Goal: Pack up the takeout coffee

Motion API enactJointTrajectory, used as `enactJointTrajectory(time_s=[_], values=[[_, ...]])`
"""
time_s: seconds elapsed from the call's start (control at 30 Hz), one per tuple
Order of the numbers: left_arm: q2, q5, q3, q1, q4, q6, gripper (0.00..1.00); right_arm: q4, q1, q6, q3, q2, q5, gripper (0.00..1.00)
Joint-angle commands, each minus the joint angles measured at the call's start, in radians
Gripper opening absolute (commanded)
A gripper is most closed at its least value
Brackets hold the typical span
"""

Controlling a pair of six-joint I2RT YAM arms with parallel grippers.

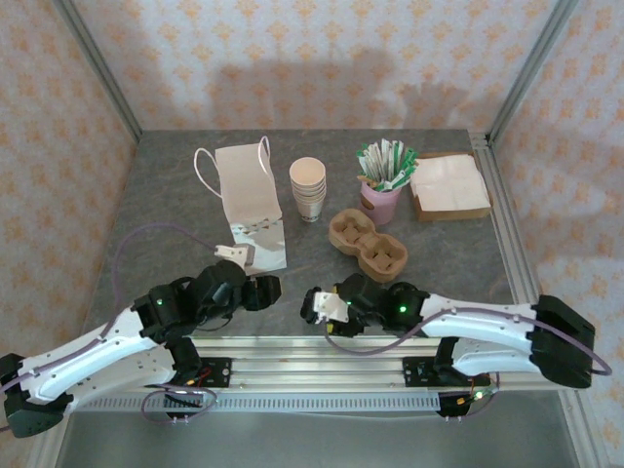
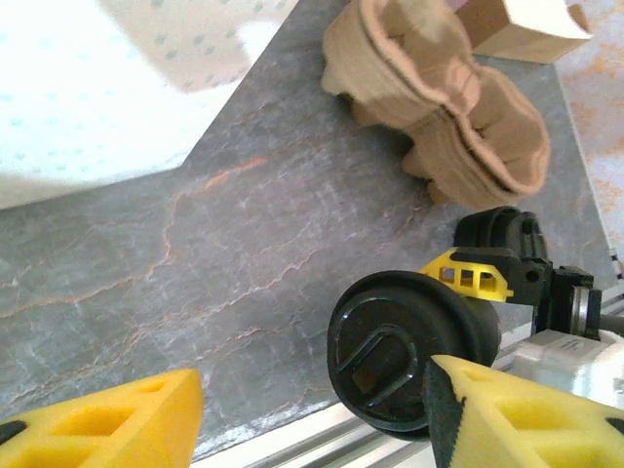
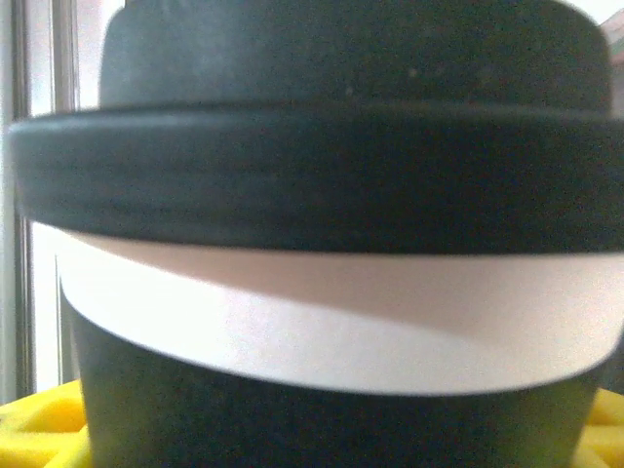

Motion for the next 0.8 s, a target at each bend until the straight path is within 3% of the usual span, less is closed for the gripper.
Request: enactJointTrajectory(time_s=[0.0,0.13,0.2,0.33,0.43,0.63,0.77], values=[[-0.013,-0.029,0.101,-0.009,-0.064,0.170,0.65,0.182,-0.004,0.093,-0.039,-0.118,0.005,0.71],[-0.025,0.069,0.165,-0.010,-0.037,0.397,0.72,0.339,-0.012,0.180,-0.086,-0.260,-0.035,0.71],[-0.025,0.163,0.188,-0.010,-0.015,0.508,0.98,0.365,-0.011,0.211,-0.086,-0.304,-0.047,0.72],[-0.072,0.342,0.185,-0.013,0.069,0.796,1.00,0.352,-0.011,0.207,-0.071,-0.340,-0.078,0.72],[-0.091,0.407,0.207,-0.013,0.051,1.019,1.00,0.331,-0.011,0.181,-0.060,-0.338,-0.094,0.72],[0.016,0.547,0.323,-0.016,-0.083,1.207,1.00,0.334,-0.009,0.116,-0.055,-0.338,-0.127,0.73],[0.087,0.485,0.365,-0.038,-0.113,1.283,1.00,0.358,-0.007,0.096,-0.042,-0.333,-0.172,0.74]])
